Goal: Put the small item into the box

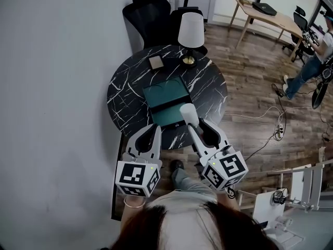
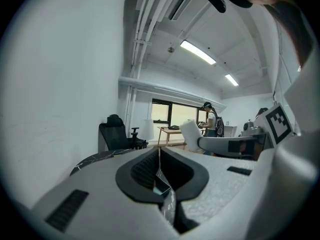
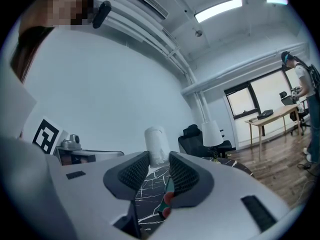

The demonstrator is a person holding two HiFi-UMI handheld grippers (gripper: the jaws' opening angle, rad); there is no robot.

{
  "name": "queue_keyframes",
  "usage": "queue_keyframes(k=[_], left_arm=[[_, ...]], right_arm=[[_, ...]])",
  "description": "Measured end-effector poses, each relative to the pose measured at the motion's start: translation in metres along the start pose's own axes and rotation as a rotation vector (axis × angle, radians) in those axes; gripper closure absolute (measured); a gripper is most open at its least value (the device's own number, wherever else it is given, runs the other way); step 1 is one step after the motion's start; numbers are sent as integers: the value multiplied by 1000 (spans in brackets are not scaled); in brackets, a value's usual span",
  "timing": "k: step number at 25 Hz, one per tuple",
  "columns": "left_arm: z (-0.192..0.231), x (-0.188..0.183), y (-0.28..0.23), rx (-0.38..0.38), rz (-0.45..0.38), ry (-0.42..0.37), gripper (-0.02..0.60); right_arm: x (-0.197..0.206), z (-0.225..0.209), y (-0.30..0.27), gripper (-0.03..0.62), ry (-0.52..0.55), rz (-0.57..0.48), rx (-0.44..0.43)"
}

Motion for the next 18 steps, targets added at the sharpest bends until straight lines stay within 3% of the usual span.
queue_keyframes(k=[18], left_arm=[[21,-5,-40,0,24,3,566]], right_arm=[[13,-24,-48,450,8,73,-20]])
Point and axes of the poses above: the fingertips, and each gripper's own axes: y backward along the fingers, z to its left, x out of its underside, the point moved 4 cm from there along y, backward along the fingers, and after that the axes turned 1 degree about -z, right-handed, at the moved point
